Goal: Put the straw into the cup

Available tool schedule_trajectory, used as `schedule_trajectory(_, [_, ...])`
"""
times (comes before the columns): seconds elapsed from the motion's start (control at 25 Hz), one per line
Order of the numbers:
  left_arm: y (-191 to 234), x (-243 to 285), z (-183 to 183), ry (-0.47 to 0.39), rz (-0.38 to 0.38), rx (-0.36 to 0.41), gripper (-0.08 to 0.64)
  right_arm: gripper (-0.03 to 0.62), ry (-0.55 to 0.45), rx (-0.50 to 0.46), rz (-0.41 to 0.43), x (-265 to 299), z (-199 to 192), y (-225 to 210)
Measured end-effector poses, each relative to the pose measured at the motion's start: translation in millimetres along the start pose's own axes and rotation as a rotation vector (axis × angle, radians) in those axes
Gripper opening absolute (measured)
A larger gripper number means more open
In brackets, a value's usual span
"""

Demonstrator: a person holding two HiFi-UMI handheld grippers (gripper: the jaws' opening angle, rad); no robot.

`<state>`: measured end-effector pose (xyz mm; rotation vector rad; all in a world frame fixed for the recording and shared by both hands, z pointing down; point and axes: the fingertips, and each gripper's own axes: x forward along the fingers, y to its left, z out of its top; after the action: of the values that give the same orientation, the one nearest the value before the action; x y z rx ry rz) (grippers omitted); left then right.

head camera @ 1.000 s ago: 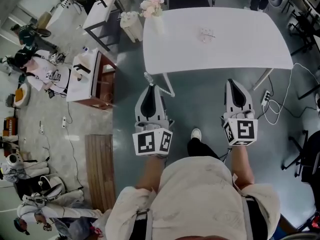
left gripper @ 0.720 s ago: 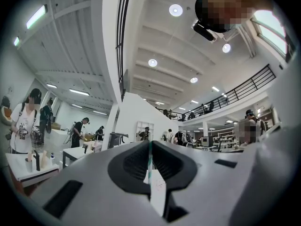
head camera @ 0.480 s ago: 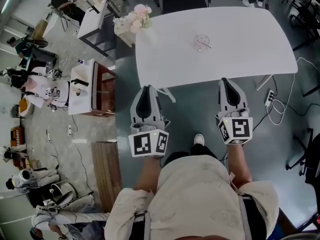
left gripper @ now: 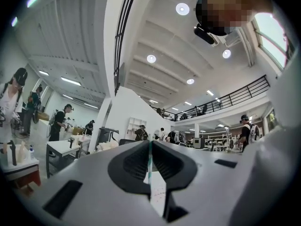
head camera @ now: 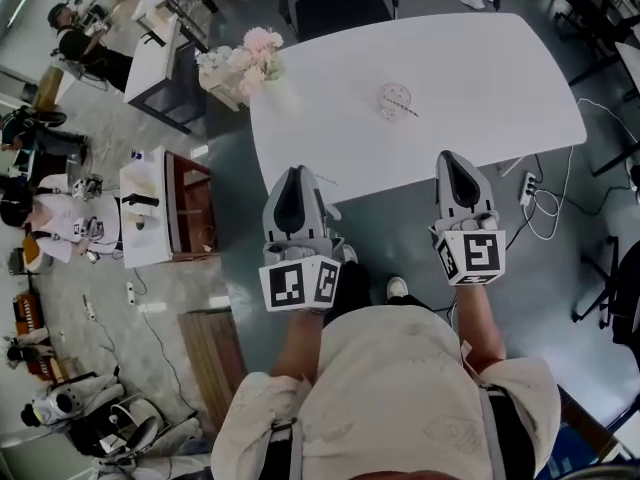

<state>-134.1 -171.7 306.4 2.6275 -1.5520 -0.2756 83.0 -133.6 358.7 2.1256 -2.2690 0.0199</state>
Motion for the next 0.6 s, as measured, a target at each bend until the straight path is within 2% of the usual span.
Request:
schedule_trajectory(0.4, [75.2,91.4,-12.1,0.032,-0.132,-0.09,0.025,0.002,0.032,-0.05,-0.122,89.8,10.9,29.2])
schedule_trajectory(0.6, [95.6,125.2,-20.3,0.041,-0.206,-0.126,0.025,0.002,0.052,-0.082,-0.186,114.6,11.2,38.7])
